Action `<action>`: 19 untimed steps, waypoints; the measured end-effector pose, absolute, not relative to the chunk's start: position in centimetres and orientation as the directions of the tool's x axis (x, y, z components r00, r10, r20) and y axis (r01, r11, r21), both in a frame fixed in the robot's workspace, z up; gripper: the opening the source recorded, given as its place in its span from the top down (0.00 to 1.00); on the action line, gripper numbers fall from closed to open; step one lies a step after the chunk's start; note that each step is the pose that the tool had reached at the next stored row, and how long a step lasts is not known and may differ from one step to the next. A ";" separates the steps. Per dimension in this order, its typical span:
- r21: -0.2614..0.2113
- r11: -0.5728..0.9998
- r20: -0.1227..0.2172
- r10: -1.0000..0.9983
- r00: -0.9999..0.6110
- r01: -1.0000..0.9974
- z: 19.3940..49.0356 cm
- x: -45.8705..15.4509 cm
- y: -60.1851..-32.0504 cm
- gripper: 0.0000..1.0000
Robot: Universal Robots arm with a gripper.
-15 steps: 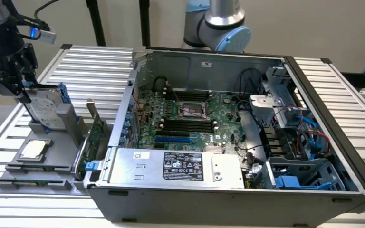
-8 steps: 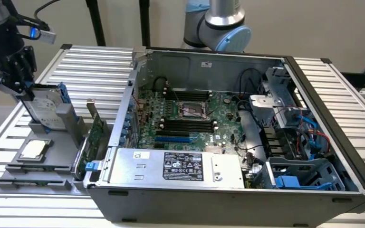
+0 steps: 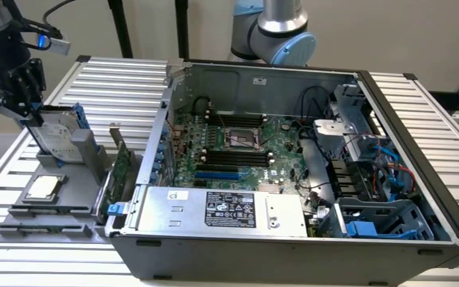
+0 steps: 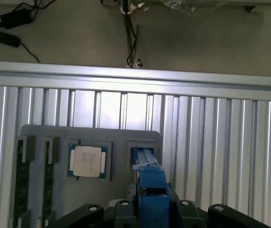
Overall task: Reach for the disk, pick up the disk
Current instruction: 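Pick up the disk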
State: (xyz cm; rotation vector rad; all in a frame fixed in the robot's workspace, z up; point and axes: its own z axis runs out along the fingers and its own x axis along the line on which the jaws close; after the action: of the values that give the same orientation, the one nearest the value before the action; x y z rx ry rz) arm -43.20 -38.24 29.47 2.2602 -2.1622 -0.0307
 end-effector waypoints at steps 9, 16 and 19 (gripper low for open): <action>0.023 -0.044 -0.005 -0.999 0.044 -0.999 29.5 -43.2 -38.2 0.67; 0.023 -0.042 -0.005 -0.999 0.042 -0.999 29.5 -43.2 -38.2 0.67; 0.023 -0.042 -0.005 -0.999 0.042 -0.999 29.5 -43.2 -38.2 0.67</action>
State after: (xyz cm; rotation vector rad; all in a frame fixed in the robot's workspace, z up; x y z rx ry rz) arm -43.23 -38.25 29.47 2.2583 -2.1649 -0.0303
